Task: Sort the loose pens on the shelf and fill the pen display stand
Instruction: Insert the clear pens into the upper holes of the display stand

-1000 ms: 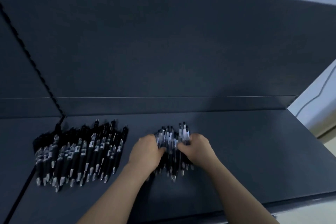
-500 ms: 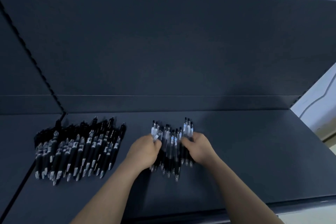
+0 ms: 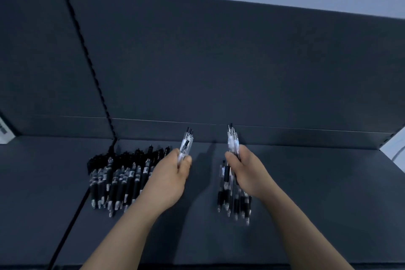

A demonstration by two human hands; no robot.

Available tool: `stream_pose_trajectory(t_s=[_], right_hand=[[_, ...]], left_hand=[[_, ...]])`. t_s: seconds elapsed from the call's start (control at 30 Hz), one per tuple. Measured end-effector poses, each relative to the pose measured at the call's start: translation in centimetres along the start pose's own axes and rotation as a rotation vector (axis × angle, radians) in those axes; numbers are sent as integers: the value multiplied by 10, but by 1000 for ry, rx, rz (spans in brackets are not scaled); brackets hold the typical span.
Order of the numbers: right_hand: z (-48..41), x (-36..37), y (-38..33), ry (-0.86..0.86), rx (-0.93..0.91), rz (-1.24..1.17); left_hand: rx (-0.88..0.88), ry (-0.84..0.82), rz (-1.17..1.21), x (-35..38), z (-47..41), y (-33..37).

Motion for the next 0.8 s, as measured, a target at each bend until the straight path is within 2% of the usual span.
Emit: stream_pose_trajectory(t_s=[0.27,0.63,0.7,0.8], right_hand=[[-10,101,-114,-66,-78,-286],[-21,290,-273,-228,-151,-598],[-23,320,-292,-260,-141,-651],[-34,355,-311,-292,-135,-608]], left_hand=[[66,131,-10,-128,27,-28],[-115,143,282,-307,49,-124],[-124,147,296,-331,50,-137],[-152,215,252,-370,48,-161]])
Point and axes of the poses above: each hand's wrist, its own z-axis away from the middle knuckle, its own x-axis out of the palm, y = z × x, the point moved 10 cm from there along -z, towards the middle knuckle, and after that the axes turned 14 degrees about -x, right-handed, at the moved point
